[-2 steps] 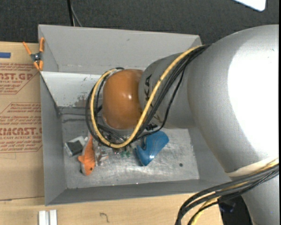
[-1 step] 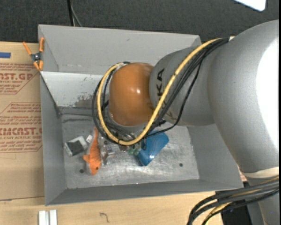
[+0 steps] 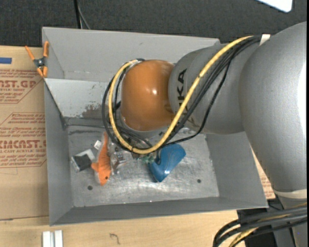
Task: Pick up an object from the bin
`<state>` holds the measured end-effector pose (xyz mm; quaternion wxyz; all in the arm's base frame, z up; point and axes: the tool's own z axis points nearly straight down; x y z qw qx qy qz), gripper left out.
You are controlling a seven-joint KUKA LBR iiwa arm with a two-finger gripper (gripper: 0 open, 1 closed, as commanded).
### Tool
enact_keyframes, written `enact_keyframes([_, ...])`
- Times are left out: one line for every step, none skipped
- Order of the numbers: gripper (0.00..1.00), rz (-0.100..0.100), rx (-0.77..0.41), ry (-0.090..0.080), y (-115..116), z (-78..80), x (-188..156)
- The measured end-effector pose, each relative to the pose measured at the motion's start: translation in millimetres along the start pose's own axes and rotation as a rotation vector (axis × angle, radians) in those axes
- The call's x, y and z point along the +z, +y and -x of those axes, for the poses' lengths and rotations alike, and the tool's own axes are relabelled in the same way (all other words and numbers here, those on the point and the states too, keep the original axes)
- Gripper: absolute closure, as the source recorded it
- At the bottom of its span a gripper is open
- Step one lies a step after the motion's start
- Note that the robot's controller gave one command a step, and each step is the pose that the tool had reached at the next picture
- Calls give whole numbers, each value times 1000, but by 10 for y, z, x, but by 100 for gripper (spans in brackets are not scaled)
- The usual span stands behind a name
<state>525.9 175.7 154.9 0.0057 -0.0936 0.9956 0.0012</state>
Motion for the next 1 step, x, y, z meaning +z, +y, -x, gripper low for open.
enact_keyframes([100,-1,11,10,-137,-127,-679])
